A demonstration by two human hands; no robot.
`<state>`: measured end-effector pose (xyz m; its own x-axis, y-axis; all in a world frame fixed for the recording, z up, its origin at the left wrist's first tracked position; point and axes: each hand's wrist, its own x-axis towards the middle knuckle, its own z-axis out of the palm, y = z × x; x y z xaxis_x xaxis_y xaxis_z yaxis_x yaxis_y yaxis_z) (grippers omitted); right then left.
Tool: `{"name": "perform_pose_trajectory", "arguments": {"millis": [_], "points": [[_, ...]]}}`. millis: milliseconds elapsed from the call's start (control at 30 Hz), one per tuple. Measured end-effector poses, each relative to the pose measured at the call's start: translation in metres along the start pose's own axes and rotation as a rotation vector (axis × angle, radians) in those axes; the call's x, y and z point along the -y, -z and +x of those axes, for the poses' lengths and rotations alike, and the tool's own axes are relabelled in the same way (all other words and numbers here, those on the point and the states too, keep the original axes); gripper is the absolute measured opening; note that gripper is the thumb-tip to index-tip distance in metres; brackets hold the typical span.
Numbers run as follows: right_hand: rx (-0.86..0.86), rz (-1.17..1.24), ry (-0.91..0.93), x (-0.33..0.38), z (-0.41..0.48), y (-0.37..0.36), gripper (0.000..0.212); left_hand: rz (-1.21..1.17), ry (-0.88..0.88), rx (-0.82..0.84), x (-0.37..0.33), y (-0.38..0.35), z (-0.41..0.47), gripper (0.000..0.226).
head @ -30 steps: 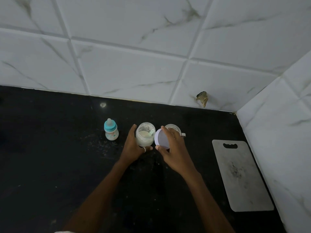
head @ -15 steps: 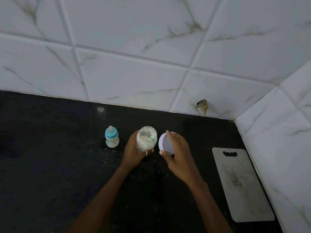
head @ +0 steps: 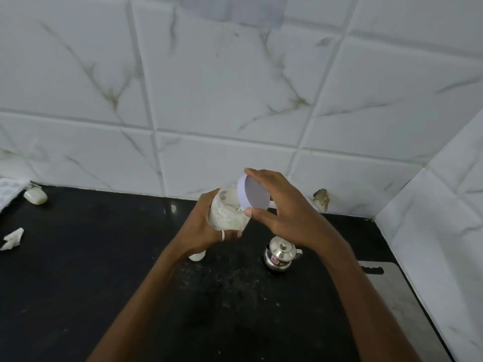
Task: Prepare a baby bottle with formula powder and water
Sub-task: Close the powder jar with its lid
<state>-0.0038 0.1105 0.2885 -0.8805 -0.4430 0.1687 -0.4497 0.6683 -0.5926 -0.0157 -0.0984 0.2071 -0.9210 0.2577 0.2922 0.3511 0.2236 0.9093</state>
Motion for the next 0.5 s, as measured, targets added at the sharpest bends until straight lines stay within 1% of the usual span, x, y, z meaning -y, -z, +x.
{"name": "perform_pose_trajectory", "arguments": {"millis": [33, 67, 167, 200, 233, 333, 367, 400, 433, 467, 500], "points": [[0.004, -0.001, 0.022, 0.006, 0.003, 0.005, 0.072, 0.009, -0.008, 0.022, -0.006, 0.006, 0.0, 0.067], [0.009, -0.002, 0.038, 0.011, 0.005, 0.01, 0.073, 0.024, -0.006, 0.037, -0.009, 0.012, 0.0, 0.067], [0.048, -0.017, 0.074, 0.025, 0.012, 0.022, 0.076, 0.041, 0.004, 0.073, -0.022, 0.023, -0.004, 0.086], [0.073, -0.028, 0.081, 0.029, 0.014, 0.027, 0.076, 0.058, 0.004, 0.083, -0.021, 0.027, -0.007, 0.088], [0.099, -0.045, 0.084, 0.034, 0.016, 0.031, 0.075, 0.048, -0.002, 0.098, -0.027, 0.028, -0.008, 0.086], [0.174, -0.132, 0.1, 0.048, 0.023, 0.044, 0.075, 0.141, 0.061, 0.112, -0.022, 0.028, 0.001, 0.069], [0.199, -0.16, 0.109, 0.052, 0.025, 0.047, 0.075, 0.18, 0.093, 0.118, -0.027, 0.026, 0.005, 0.06], [0.226, -0.185, 0.118, 0.056, 0.026, 0.05, 0.075, 0.212, 0.171, 0.139, -0.029, 0.025, 0.008, 0.051], [0.254, -0.209, 0.129, 0.06, 0.028, 0.052, 0.075, 0.226, 0.225, 0.131, -0.033, 0.026, 0.009, 0.051], [0.282, -0.231, 0.141, 0.063, 0.029, 0.053, 0.075, 0.181, 0.206, 0.136, -0.028, 0.027, 0.009, 0.063], [0.306, -0.255, 0.154, 0.066, 0.031, 0.054, 0.075, 0.15, 0.148, 0.142, -0.025, 0.03, 0.008, 0.077]]}}
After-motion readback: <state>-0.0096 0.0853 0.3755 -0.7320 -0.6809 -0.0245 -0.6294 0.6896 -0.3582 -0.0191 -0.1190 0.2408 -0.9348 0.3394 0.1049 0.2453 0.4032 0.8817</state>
